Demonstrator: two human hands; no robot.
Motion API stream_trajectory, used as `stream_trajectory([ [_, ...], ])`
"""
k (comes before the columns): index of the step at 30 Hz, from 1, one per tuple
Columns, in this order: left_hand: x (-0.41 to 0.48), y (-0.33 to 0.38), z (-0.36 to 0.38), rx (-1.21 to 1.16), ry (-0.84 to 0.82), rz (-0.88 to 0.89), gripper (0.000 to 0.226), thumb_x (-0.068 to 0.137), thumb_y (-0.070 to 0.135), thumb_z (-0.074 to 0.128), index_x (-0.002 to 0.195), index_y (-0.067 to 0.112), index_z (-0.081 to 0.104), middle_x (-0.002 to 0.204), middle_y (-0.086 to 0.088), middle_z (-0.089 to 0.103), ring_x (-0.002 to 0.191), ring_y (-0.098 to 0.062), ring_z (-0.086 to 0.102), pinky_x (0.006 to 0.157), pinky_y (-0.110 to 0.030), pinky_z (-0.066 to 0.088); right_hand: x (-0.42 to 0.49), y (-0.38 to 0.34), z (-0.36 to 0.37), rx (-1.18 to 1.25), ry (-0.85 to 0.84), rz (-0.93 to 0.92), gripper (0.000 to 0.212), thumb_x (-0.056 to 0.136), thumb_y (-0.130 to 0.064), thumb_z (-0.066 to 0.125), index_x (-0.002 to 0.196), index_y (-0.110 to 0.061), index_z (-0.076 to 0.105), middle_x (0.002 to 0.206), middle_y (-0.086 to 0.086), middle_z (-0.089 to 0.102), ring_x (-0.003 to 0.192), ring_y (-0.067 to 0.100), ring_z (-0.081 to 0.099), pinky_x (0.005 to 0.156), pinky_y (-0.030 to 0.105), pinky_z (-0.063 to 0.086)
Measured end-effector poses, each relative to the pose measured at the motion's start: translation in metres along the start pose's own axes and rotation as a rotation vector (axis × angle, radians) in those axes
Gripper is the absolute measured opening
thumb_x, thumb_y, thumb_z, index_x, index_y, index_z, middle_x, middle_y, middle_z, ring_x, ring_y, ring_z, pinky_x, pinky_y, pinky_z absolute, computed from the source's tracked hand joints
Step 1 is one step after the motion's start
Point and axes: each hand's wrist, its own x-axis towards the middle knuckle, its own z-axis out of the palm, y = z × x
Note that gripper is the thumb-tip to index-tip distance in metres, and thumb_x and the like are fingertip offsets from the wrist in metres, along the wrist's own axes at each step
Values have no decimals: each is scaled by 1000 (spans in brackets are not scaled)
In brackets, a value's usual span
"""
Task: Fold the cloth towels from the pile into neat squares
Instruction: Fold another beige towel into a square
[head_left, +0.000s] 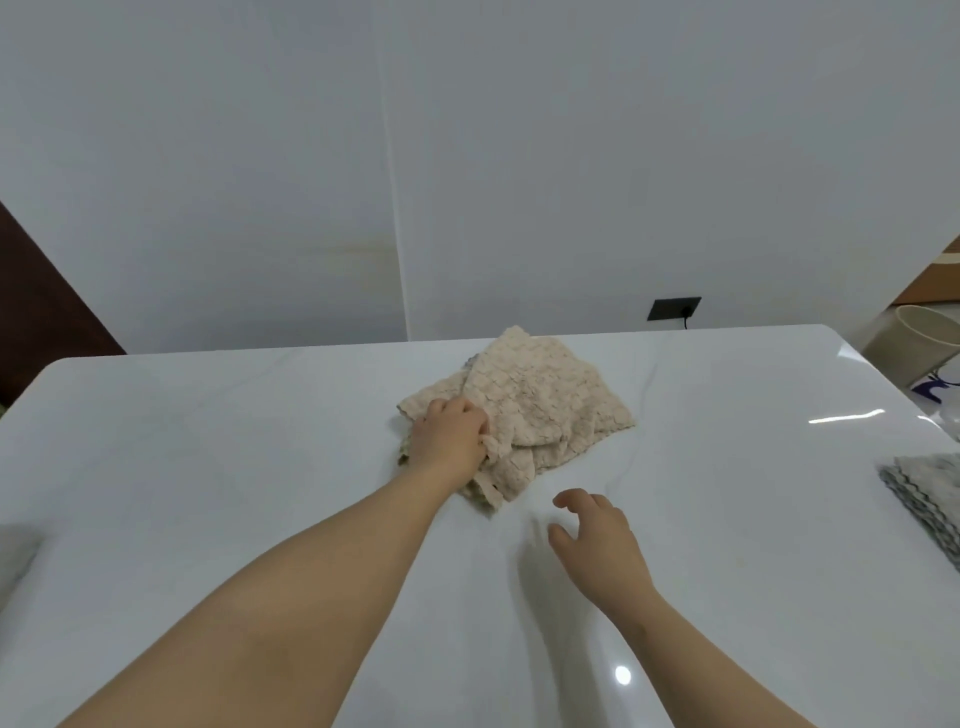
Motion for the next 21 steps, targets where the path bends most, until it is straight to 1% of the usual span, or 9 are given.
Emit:
stream_trajectory([
  [2,0,1,-6,-127,63,-32,21,89,15,49,108,16,57,128,1,50,123,-22,38,98,-33,35,-4,5,1,40,-4,14,37,92,-20,45,130,-20,45,133,-3,47,120,16,45,98,28,40],
  [4,-10,6,-12,-216,108,-31,13,87,14,49,98,14,55,116,-1,56,114,-22,44,91,-32,38,-11,9,1,68,-14,28,37,92,-20,45,129,-20,46,132,-2,47,120,16,45,98,29,40],
  [7,-39,12,-16,-276,84,3,5,85,13,51,88,16,50,101,-3,59,96,-21,51,76,-31,42,-24,14,1,106,-27,25,36,91,-19,46,128,-19,47,131,0,48,117,17,47,95,28,41],
  [9,-63,13,-15,-303,53,14,5,85,13,52,87,15,49,92,-1,57,81,-17,48,61,-25,36,-37,16,3,133,-44,15,36,91,-18,46,127,-19,47,129,0,48,115,17,48,91,26,40],
  [11,-92,14,-11,-300,28,3,5,85,13,52,87,15,47,87,0,55,72,-15,45,55,-22,31,-54,21,5,152,-63,-4,35,92,-19,46,127,-19,47,128,0,49,113,17,49,88,24,39],
  [15,-146,14,17,-277,-31,-32,7,87,14,51,86,16,44,86,-3,55,75,-18,49,60,-26,33,-90,38,10,163,-97,-24,35,92,-20,46,126,-20,47,127,-1,49,113,17,49,90,26,41],
  [18,-186,15,45,-271,-88,-59,8,88,13,50,87,20,45,87,0,56,79,-18,51,59,-22,33,-121,55,17,147,-127,-39,35,92,-21,46,127,-21,47,126,-3,49,113,16,49,91,25,40],
  [20,-212,19,60,-279,-113,-82,14,87,11,48,95,22,51,89,0,55,82,-18,52,58,-19,32,-140,66,22,123,-146,-41,35,91,-20,46,126,-21,48,124,-2,51,113,16,49,92,25,40],
  [21,-224,21,67,-283,-116,-97,23,87,9,46,105,22,54,92,-3,57,84,-19,52,59,-20,33,-148,71,25,107,-150,-41,35,91,-20,46,125,-20,48,124,-1,52,113,16,49,93,26,40],
])
